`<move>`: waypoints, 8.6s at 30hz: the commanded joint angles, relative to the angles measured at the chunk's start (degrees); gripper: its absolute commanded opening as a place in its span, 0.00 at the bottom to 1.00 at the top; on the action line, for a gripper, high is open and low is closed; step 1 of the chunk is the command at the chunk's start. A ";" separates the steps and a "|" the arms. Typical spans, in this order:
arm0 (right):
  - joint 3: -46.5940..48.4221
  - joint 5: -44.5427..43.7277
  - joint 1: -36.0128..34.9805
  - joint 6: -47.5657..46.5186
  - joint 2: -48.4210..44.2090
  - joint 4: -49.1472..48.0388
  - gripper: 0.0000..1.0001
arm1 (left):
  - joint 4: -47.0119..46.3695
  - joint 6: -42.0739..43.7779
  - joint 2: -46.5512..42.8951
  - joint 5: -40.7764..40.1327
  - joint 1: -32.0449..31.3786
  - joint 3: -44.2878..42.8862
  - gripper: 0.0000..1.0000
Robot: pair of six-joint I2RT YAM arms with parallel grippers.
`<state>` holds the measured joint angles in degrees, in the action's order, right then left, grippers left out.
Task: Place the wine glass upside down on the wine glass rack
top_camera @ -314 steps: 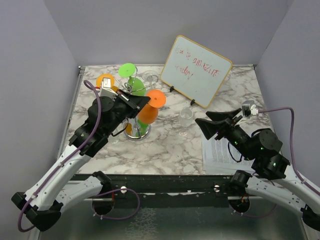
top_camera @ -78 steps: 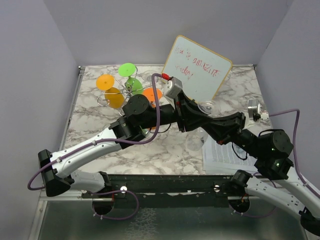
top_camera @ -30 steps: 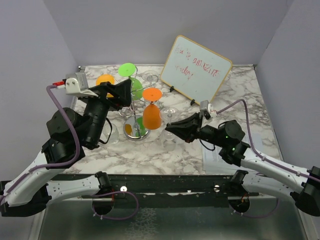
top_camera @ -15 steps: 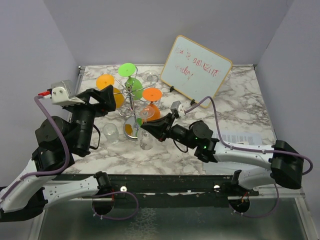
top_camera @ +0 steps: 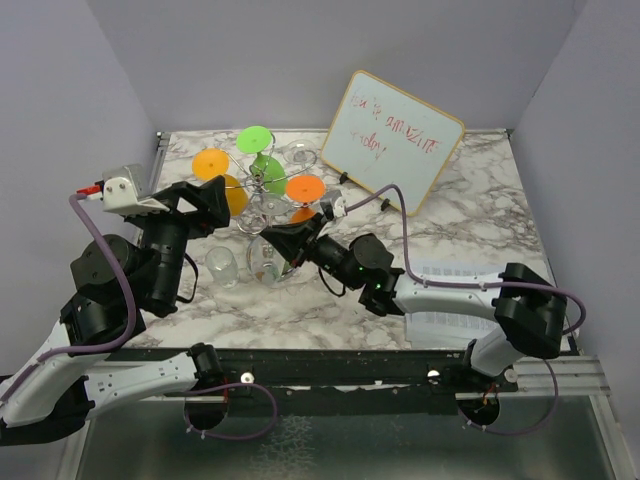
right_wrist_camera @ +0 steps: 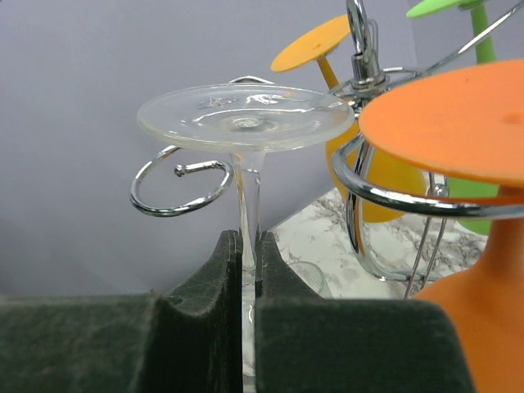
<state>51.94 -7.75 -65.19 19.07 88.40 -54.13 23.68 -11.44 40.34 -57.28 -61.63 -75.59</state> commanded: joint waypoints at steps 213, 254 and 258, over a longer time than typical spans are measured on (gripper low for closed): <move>-19.51 20.88 -0.38 2.55 -27.84 9.44 0.87 | 11.92 -41.12 4.75 36.81 53.65 42.62 0.05; -7.76 3.80 -0.38 19.90 -28.82 19.40 0.92 | 20.17 -18.66 16.85 54.48 53.98 -32.81 0.00; -6.25 1.14 -0.38 24.74 -28.97 16.81 0.94 | 12.37 -26.02 19.48 68.52 53.96 -31.05 0.00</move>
<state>43.13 -2.17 -65.21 38.00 60.05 -33.85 48.10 -28.40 57.12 -7.99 -7.94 -107.15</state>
